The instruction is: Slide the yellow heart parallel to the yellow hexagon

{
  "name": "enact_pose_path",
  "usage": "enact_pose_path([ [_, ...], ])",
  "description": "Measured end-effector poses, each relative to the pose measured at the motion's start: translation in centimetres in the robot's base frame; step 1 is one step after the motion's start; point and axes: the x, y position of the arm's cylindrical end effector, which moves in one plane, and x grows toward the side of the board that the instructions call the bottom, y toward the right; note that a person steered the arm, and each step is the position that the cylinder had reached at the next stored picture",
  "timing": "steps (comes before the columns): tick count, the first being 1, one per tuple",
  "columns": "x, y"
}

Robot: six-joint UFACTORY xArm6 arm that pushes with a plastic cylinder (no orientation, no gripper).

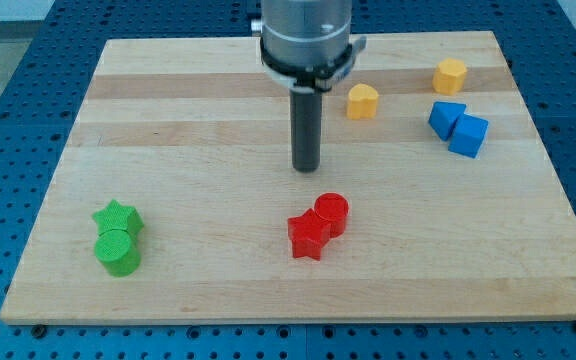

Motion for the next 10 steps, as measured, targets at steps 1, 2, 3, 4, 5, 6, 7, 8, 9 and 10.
enact_pose_path([
  [1,-4.2,0.2],
  [2,-4.9,1.9],
  [3,-4.9,3.6],
  [4,-4.8,5.5],
  [5,-5.6,6.9],
  [6,-8.1,6.9],
  [7,-9.0,8.1],
  [8,-9.0,11.1],
  [9,-9.8,13.2],
  [10,-11.1,13.4],
])
